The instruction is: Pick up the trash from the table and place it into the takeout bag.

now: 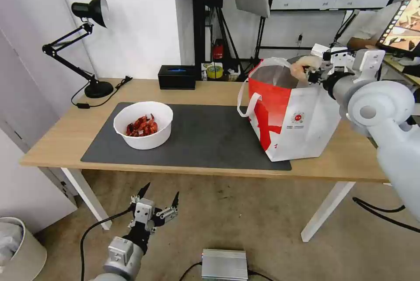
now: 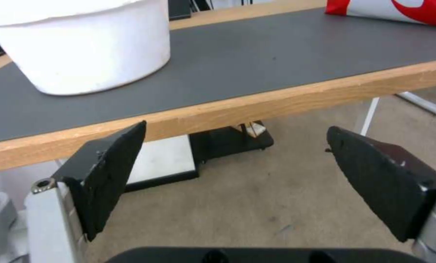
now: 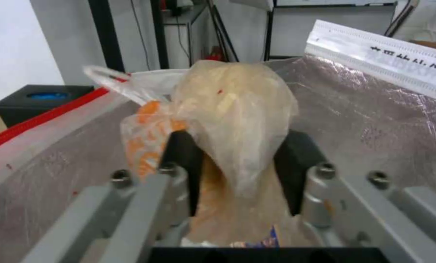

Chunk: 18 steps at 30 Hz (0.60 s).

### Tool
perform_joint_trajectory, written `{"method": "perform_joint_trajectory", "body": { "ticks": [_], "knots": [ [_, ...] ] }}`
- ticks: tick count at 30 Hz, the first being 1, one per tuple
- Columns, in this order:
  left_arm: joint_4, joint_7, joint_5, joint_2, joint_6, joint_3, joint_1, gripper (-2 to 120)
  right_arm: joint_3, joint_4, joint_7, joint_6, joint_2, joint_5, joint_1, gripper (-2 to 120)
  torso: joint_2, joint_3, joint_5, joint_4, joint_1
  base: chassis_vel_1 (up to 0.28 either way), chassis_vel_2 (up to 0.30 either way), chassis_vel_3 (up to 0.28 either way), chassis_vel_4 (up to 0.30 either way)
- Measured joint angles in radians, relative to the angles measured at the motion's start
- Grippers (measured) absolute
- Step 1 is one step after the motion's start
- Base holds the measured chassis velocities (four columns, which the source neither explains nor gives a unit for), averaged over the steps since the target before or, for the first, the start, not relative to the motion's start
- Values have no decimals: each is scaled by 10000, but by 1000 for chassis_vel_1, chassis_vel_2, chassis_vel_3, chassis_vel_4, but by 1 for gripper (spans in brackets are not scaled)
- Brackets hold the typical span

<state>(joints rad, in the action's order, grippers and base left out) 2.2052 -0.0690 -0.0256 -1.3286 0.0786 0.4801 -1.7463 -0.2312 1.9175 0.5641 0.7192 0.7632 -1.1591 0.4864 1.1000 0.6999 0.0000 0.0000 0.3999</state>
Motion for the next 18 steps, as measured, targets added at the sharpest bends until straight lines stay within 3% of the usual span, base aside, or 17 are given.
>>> {"method": "perform_joint_trajectory", "body": {
  "ticks": [4, 7, 11, 14, 18],
  "knots": [
    [30, 0, 19, 0, 0, 4, -3, 100, -37, 93, -36, -11, -39, 4, 110, 53, 0, 0, 0, 0, 0, 0, 0, 0, 0],
    [52, 0, 50, -26, 0, -4, -26, 100, -53, 185, -91, -27, -88, 30, 249, 70, 0, 0, 0, 0, 0, 0, 0, 0, 0],
    [93, 0, 62, -41, -1, -9, -59, 100, -58, 218, -120, -37, -120, 42, 294, 78, 0, 0, 0, 0, 0, 0, 0, 0, 0],
    [183, 0, 64, -28, -1, 26, -100, 100, -65, 303, -223, -60, -194, 55, 305, 93, 0, 0, 0, 0, 0, 0, 0, 0, 0],
    [257, 0, 64, -13, -1, 61, -146, 100, -77, 413, -310, -130, -279, 57, 306, 100, 0, 0, 0, 0, 0, 0, 0, 0, 0]
  ]
}}
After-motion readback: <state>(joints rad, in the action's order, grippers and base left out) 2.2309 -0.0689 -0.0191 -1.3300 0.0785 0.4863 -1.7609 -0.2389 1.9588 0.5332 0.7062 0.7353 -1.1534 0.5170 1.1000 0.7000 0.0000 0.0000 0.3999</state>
